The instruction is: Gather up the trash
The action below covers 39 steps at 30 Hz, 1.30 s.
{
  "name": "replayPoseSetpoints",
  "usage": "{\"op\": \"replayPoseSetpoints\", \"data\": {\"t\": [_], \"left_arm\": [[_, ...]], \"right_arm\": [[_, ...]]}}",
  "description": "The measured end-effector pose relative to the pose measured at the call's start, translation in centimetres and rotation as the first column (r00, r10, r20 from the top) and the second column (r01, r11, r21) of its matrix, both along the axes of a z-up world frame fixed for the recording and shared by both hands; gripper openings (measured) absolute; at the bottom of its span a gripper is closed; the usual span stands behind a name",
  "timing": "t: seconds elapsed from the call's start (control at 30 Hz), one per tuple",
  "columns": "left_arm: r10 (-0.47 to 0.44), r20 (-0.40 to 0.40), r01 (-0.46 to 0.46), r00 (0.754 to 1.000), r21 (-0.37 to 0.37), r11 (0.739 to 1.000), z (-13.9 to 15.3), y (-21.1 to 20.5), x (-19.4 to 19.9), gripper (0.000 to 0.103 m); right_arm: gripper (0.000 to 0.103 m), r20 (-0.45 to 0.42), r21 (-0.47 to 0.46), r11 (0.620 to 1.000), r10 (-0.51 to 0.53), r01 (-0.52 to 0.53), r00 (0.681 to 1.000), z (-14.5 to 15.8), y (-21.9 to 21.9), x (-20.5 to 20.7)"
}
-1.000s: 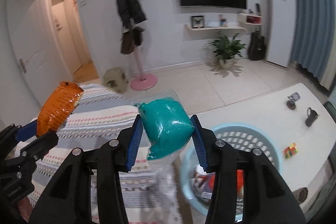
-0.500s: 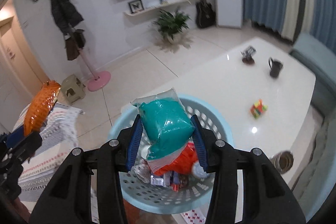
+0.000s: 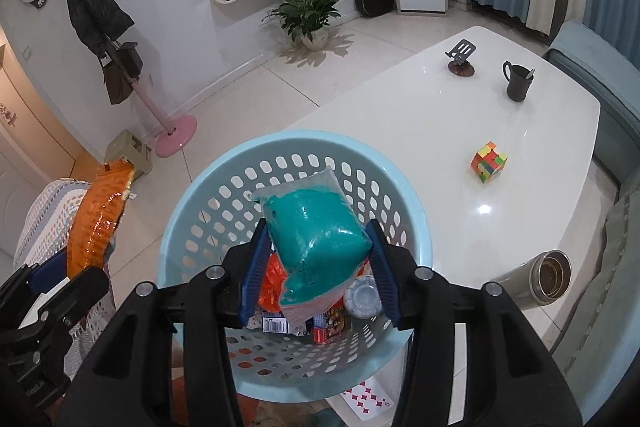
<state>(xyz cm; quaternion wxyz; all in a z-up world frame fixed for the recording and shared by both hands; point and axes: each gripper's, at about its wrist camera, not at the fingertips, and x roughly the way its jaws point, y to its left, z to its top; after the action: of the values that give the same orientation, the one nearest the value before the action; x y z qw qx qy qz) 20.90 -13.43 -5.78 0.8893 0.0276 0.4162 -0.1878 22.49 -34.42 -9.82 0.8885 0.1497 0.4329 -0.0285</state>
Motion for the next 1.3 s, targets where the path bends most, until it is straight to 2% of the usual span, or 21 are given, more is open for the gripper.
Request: {"op": "replayPoseSetpoints", "data": {"t": [0.1, 0.17, 0.23, 0.33, 0.5, 0.73, 0.9, 1.03, 1.13, 1.3], "left_arm": [[-0.002, 0.006, 0.002, 1.0, -0.003, 1.0, 0.2, 0.1, -0.2, 0.063], [0.001, 0.009, -0.001, 1.0, -0.012, 1.0, 0.4, 0.4, -0.5, 0.065], [0.006, 0.007, -0.006, 1.0, -0.027, 1.0, 0.6, 0.8, -0.7, 0.069], [0.012, 0.021, -0.011, 1.0, -0.047, 0.999, 1.2, 1.2, -1.3, 0.073], [0.024, 0.052, -0.021, 0.998, -0.063, 0.998, 2.6, 1.8, -2.4, 0.075], [0.057, 0.129, -0.045, 0.99, -0.099, 0.994, 5.2, 3.5, -4.9, 0.08], [0.081, 0.166, -0.057, 0.983, -0.144, 0.988, 7.0, 6.5, -7.7, 0.083], [0.145, 0.226, -0.117, 0.963, -0.133, 0.984, 8.1, 9.1, -10.1, 0.084], [0.157, 0.287, -0.129, 0.945, -0.115, 0.985, 8.9, 10.6, -12.1, 0.086], [0.195, 0.308, -0.144, 0.931, -0.181, 0.973, 9.7, 13.4, -14.2, 0.089]], "right_arm": [[0.051, -0.001, 0.024, 1.0, 0.013, -0.012, 1.0, 0.0, 0.0, 0.0], [0.063, 0.001, 0.016, 1.0, 0.008, -0.008, 1.0, 0.2, 0.1, -0.2], [0.067, 0.008, 0.014, 1.0, -0.004, 0.004, 1.0, 0.5, 0.2, -0.6], [0.067, 0.012, 0.01, 1.0, 0.002, -0.002, 1.0, 0.9, 0.6, -0.9], [0.067, 0.032, 0.009, 1.0, 0.016, -0.017, 0.999, 2.1, 1.8, -2.0], [0.067, 0.104, -0.087, 0.995, 0.049, -0.04, 0.993, 5.8, 4.7, -4.4], [0.067, 0.16, -0.137, 0.989, 0.082, -0.06, 0.984, 8.6, 7.5, -6.3], [0.067, 0.207, -0.153, 0.983, 0.129, -0.098, 0.97, 10.6, 10.8, -7.8], [0.067, 0.252, -0.175, 0.98, 0.14, -0.098, 0.957, 12.2, 12.8, -8.9], [0.068, 0.328, -0.181, 0.981, 0.124, -0.067, 0.936, 14.7, 14.6, -11.0]]}}
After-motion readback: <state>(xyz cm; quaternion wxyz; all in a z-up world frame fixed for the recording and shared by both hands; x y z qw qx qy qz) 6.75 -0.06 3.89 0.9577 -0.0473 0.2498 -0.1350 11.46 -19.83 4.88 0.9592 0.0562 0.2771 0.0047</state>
